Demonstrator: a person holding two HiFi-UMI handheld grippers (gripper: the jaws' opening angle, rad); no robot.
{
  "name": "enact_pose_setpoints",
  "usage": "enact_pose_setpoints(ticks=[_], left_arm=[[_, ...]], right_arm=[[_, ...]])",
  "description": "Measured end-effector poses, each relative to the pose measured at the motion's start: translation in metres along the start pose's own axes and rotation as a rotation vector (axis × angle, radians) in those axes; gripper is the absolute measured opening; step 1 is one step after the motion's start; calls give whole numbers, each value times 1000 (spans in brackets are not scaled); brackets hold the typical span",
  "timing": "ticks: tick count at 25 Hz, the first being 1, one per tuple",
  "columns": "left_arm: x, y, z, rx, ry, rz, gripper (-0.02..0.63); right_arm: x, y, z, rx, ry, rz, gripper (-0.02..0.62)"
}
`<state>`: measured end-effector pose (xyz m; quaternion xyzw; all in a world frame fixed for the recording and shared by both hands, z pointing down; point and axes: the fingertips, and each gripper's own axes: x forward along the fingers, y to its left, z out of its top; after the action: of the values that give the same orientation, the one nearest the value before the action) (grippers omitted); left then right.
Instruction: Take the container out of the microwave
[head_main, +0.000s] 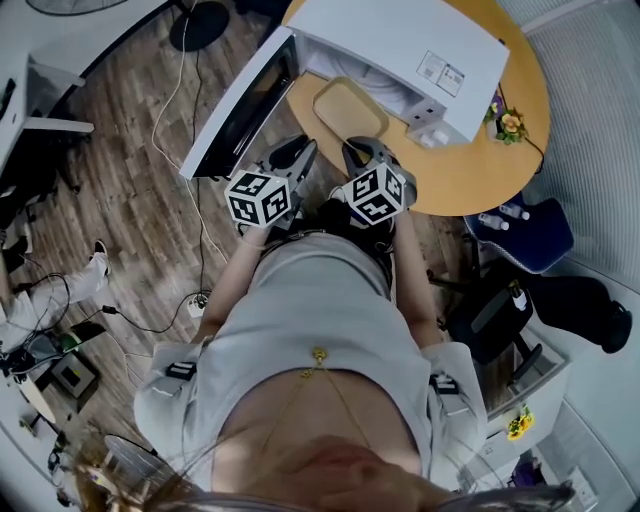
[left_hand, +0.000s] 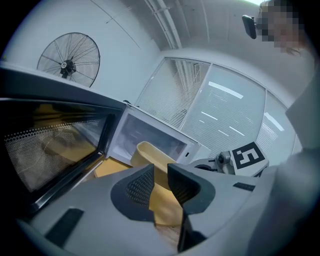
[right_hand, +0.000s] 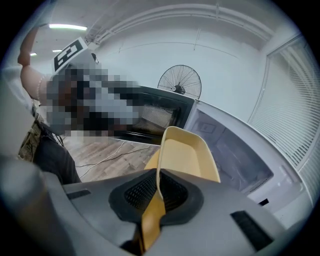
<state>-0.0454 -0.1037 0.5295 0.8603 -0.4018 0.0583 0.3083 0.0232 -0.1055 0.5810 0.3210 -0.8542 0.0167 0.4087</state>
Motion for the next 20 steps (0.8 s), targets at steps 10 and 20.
enact_pose_setpoints(ticks=[10, 20], left_arm=[[-18, 2, -6, 17, 31, -40, 86], [-37, 5, -10, 62, 51, -50, 86]], right_arm=[[-8, 21, 0, 24, 29, -17, 29], [-17, 46, 8, 55, 21, -39, 30]])
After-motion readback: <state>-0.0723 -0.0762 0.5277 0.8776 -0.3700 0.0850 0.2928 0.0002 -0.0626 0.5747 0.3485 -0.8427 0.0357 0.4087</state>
